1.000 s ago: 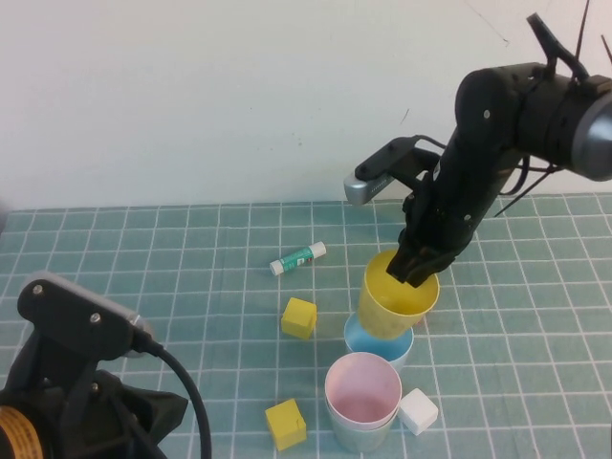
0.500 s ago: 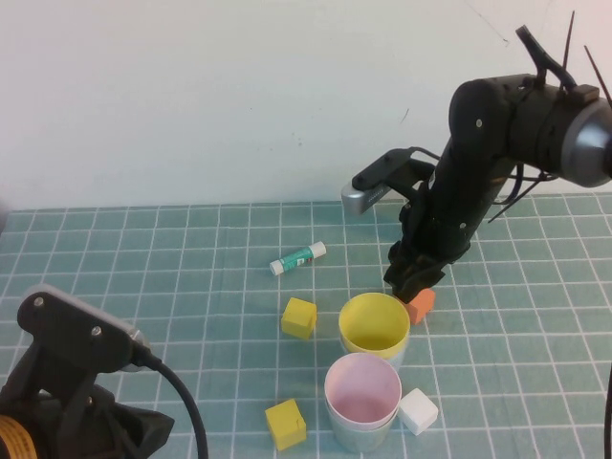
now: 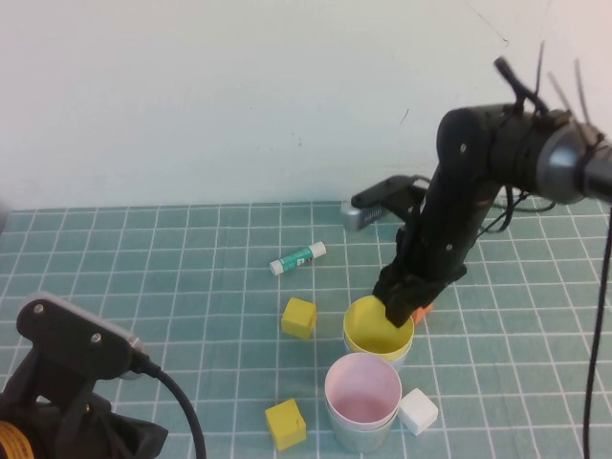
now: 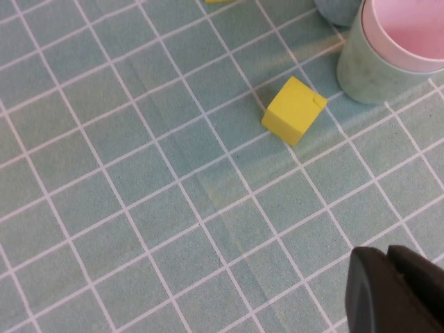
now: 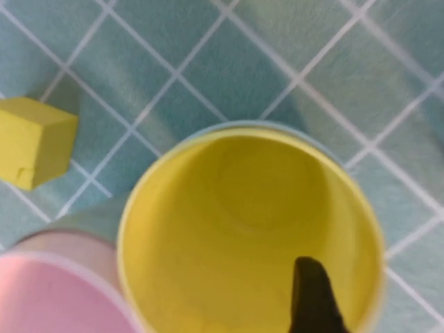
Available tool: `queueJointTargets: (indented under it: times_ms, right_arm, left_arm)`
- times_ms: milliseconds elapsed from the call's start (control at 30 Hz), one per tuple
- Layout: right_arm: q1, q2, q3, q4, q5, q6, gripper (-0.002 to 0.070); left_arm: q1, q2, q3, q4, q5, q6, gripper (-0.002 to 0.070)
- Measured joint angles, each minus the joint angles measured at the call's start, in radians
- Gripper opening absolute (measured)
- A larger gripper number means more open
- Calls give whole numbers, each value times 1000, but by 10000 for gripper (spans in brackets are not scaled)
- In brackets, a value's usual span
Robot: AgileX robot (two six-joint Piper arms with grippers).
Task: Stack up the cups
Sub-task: Pick up the blue cup, then place the blue cup on the pink cup
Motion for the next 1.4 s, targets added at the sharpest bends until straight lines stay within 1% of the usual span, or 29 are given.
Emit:
queueJointTargets:
  times_ms: [167,233,300,333,367,433,467,500,667,833,933,1033,1133,1267,1400]
  right_arm:
    - [0,87,0,21,-6,2,384]
    - [0,109,0,25,-6,-13,359]
    - [0,120,0,27,-6,-36,287]
    - [0,120,0,27,-6,-43,229]
    - [0,118,-4,27,-6,-47,150]
    - [0,106,-14,24,-8,-49,76]
    - [0,97,-19,20,-8,-51,50]
    - [0,82,-27,13,-8,-51,39]
    - [0,-54,-47,-70,19,-53,32]
    - [0,-199,-49,-129,143,-76,32]
    - [0,-268,-49,-113,171,-104,32]
    - [9,-329,-27,-41,174,-138,32]
    - [48,-348,-5,14,181,-157,32]
    - [120,-328,29,13,181,-164,32]
    - [162,-283,68,4,171,-138,32]
  left_arm:
    - [0,0,0,0,0,0,-2]
    - [0,0,0,0,0,0,-2]
    - [0,0,0,0,0,0,-2]
    - [0,0,0,0,1,0,-2]
    - [0,0,0,0,2,0,-2]
    - [0,0,0,0,2,0,-2]
    - [0,0,0,0,2,0,-2]
    - [0,0,0,0,2,0,-2]
    - [0,0,0,0,2,0,-2]
    - [0,0,0,0,0,0,-2]
    - [0,0,0,0,-7,0,-2]
    - [0,0,0,0,-18,0,-2]
    - [0,0,0,0,-29,0,-2]
    - [0,0,0,7,-41,0,-2]
    - [0,0,0,28,-45,0,-2]
